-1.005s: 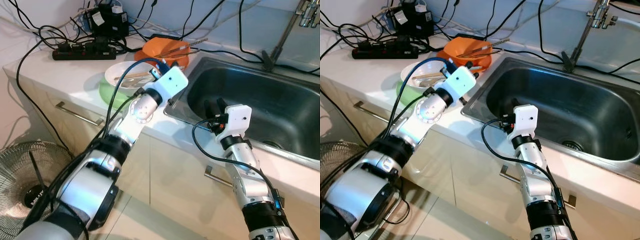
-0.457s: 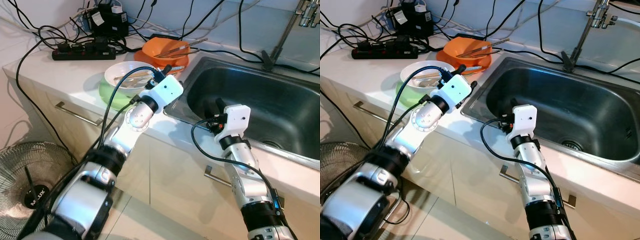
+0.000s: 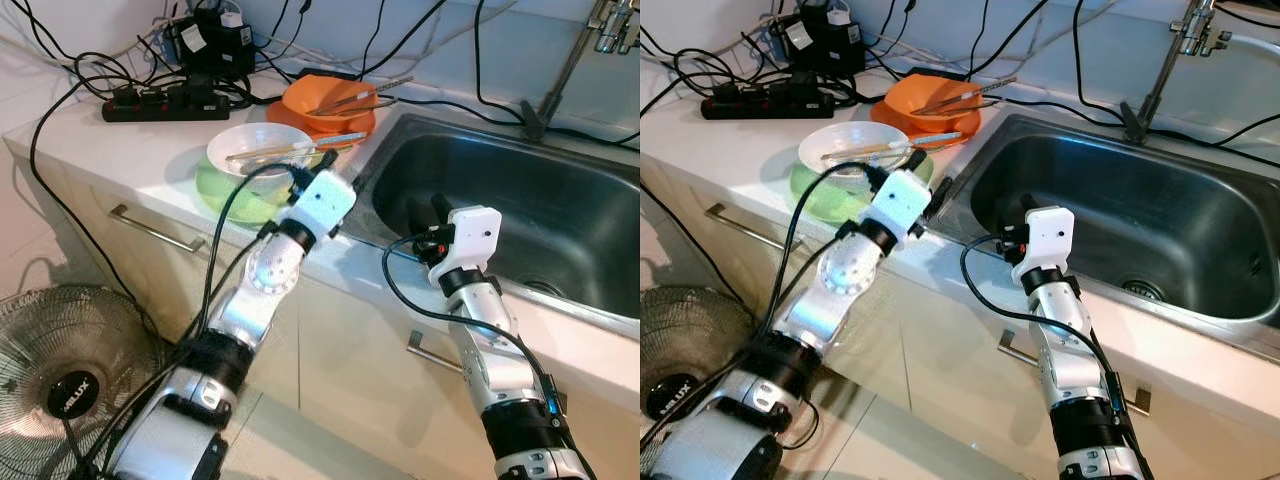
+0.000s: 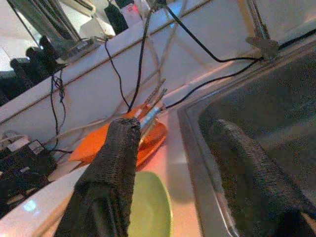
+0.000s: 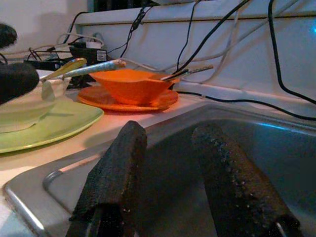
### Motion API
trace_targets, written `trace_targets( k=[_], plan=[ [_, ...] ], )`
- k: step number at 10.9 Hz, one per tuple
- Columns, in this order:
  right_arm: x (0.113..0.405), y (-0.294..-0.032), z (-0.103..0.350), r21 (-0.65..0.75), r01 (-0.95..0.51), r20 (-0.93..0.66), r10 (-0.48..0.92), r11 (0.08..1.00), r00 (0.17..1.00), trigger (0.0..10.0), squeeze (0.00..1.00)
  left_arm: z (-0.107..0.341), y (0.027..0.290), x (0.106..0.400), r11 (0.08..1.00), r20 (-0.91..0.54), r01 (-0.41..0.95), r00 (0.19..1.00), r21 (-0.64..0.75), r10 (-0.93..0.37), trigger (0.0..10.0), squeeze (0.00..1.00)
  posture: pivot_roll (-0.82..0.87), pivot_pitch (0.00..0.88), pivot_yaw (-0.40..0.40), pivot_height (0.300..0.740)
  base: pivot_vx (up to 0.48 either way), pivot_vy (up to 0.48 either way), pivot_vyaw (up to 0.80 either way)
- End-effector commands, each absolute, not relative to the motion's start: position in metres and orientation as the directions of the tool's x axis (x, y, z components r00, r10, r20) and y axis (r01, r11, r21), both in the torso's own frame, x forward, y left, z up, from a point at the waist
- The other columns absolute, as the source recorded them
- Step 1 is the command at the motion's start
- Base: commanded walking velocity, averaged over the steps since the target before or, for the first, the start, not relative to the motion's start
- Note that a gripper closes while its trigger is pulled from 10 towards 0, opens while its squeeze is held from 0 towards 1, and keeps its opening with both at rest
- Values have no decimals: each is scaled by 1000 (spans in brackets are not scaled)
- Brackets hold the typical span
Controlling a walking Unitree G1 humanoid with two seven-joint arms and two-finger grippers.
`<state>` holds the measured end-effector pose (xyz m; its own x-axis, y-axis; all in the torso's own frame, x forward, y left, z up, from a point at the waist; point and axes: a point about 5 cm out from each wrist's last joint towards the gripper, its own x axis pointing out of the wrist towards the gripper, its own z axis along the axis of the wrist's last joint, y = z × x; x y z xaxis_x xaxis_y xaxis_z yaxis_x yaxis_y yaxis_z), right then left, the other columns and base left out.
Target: Kitchen organization
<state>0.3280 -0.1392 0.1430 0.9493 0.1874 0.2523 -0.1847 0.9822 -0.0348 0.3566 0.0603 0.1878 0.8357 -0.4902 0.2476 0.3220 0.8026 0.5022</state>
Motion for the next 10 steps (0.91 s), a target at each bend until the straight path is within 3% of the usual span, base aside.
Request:
trace_targets(
  k=[1,3,4,5,8,10],
  plan=[
    [332,-141,148,-24,-177,267,177,984,947,10000,0,193,62,357,813,261,307,840,494,-476,10000,1000,153,0,6,740,0,0,0],
    [333,-140,149,-23,-179,272,178,984,946,10000,0,197,62,357,812,266,305,837,498,-478,10000,1000,152,0,7,740,0,0,0],
    [333,-141,151,-22,-170,275,170,985,946,10000,0,195,62,356,818,264,308,841,486,-473,10000,416,150,0,7,740,0,0,0],
    [334,-144,152,-24,-160,278,160,987,947,10000,0,194,62,353,842,280,316,842,437,-461,10000,0,147,7,4,740,0,0,0],
    [336,-145,158,-20,-146,294,145,989,945,10000,0,201,63,349,876,345,289,835,386,-428,10000,0,153,20,-3,740,0,0,0],
    [338,-145,160,-4,-152,297,146,988,944,10000,0,203,66,348,884,355,275,839,377,-412,10000,0,154,22,-5,740,294,0,0]
  ],
)
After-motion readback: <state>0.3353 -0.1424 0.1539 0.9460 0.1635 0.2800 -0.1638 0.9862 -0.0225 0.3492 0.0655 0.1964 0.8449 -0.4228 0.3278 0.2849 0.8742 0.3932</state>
